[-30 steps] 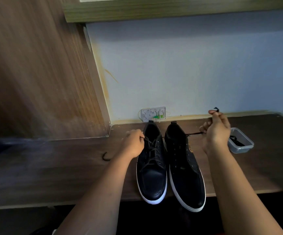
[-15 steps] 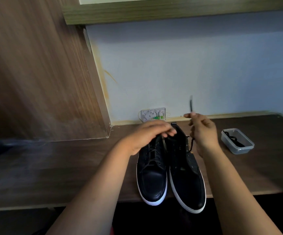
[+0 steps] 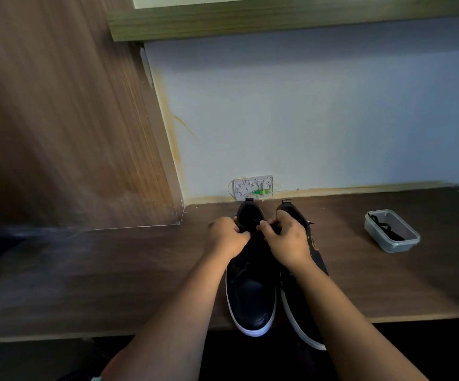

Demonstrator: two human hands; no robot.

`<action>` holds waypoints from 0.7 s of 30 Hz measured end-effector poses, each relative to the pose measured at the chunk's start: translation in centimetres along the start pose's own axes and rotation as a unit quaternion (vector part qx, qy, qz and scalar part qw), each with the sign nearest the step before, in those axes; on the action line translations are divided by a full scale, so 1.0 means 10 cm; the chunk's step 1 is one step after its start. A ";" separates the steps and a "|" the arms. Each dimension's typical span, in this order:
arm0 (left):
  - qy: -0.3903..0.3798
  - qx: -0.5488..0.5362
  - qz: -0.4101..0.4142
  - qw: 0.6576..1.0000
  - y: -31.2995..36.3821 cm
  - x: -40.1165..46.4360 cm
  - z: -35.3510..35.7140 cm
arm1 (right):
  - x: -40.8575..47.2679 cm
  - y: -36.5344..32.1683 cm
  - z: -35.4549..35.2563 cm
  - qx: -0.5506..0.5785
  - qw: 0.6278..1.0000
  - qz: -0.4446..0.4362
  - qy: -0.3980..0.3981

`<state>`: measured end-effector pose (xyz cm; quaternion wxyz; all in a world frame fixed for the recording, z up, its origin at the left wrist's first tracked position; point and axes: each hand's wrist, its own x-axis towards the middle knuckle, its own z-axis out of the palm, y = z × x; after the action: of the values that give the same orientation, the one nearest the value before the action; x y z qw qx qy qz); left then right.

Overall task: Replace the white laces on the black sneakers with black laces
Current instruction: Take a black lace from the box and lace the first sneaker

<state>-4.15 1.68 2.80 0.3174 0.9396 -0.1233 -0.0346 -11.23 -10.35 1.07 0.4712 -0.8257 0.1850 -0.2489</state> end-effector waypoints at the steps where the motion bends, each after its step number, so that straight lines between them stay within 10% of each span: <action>1: -0.009 -0.038 -0.017 0.999 -0.02 0.03 0.01 | 0.00 0.01 0.00 0.010 1.000 0.005 0.017; 7: -0.120 -0.375 -0.181 0.901 -0.11 0.07 -0.15 | 0.15 0.09 -0.15 0.240 0.960 0.114 0.087; 13: -0.140 -0.392 -0.194 0.888 -0.16 0.08 -0.14 | 0.20 0.01 -0.32 0.454 0.864 0.185 0.118; 17: -0.016 -0.224 -0.005 0.974 -0.06 0.07 -0.14 | 0.20 -0.12 -0.49 0.499 0.846 0.152 0.110; 21: -0.107 -0.395 0.124 0.904 0.36 -0.14 -0.21 | 0.13 -0.32 -0.51 0.403 0.913 0.052 0.044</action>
<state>-5.95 0.52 6.59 0.6491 0.7049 -0.2485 -0.1415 -12.93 -13.02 6.39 0.7677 -0.5428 0.1319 -0.3139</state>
